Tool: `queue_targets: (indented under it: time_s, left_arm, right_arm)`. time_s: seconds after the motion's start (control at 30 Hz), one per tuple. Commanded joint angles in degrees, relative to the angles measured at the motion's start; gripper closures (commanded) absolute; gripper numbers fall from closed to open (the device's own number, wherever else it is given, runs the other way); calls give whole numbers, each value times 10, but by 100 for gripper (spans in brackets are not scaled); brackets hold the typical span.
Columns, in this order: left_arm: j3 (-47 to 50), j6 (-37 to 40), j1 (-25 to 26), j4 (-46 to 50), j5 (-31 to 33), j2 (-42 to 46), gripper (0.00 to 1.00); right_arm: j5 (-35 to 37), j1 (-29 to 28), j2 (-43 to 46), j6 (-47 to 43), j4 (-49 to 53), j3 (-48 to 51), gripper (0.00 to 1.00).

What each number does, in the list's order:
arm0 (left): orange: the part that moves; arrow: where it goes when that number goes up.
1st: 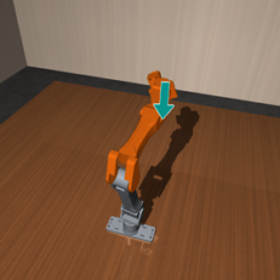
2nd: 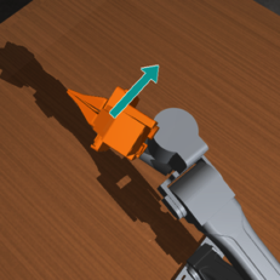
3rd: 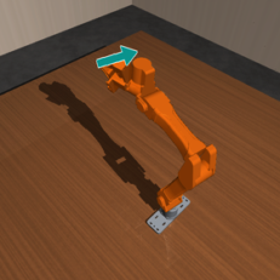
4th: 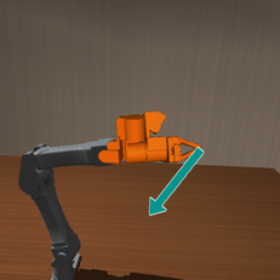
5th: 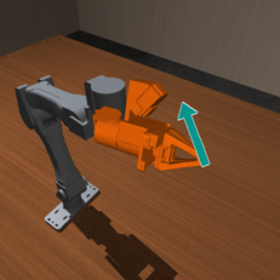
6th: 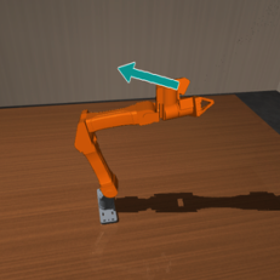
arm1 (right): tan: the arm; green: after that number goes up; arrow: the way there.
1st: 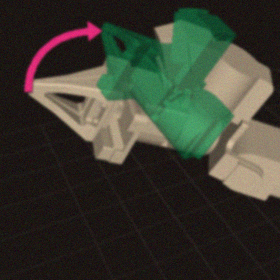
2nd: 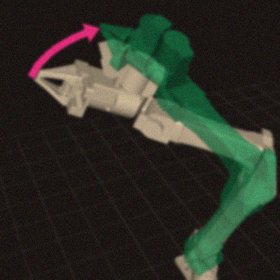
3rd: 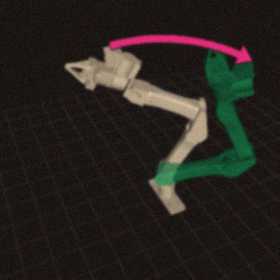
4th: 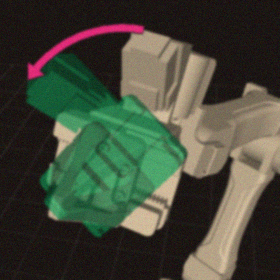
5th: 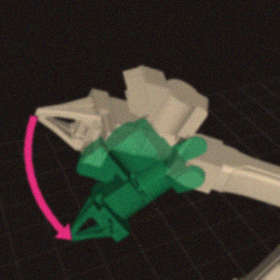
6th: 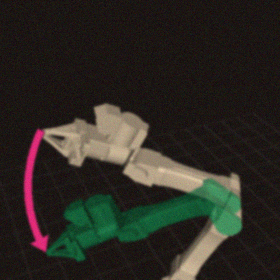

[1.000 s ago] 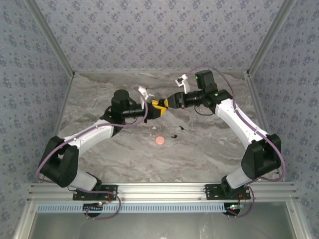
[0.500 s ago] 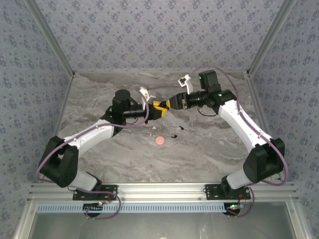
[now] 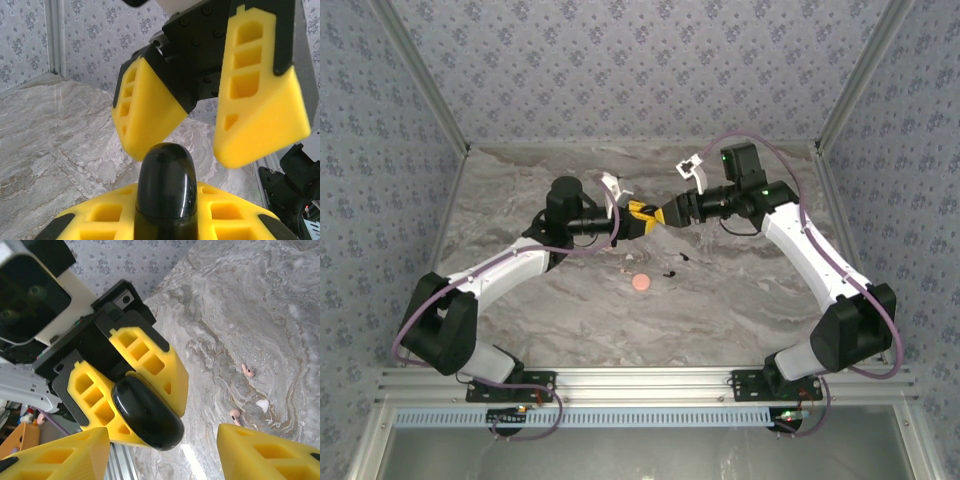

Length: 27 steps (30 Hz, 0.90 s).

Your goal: Insert wireless bluetooth earbuds into charging case

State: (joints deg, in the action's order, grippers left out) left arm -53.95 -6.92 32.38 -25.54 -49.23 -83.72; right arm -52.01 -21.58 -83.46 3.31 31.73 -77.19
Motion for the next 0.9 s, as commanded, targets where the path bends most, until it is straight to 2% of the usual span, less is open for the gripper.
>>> queue_targets:
  time_s: [0.0,0.17,0.3,0.43,0.57,0.63,0.73,0.87]
  left_arm:
    - [-23,3,5,-7,-28,-2,84]
    - [-27,0,6,-5,-38,-6,83]
    - [-28,-2,6,-2,-43,-7,83]
    - [-28,-1,6,3,-45,-7,83]
    - [-30,-1,7,7,-44,-6,83]
    - [-30,-1,6,9,-42,-6,82]
    - [-35,0,7,22,-35,-7,79]
    - [-40,3,6,37,-30,-9,75]
  right_arm:
    - [-22,-9,0,-33,24,-18,40]
    - [-24,-14,-10,-38,25,-26,47]
    - [-31,-19,-16,-45,24,-34,57]
    - [-29,-21,-17,-47,25,-38,64]
    - [-29,-23,-17,-51,25,-41,65]
    - [-27,-24,-18,-52,40,-43,69]
    - [-6,-23,-14,-49,41,-44,75]
    - [9,-22,-7,-51,47,-45,76]
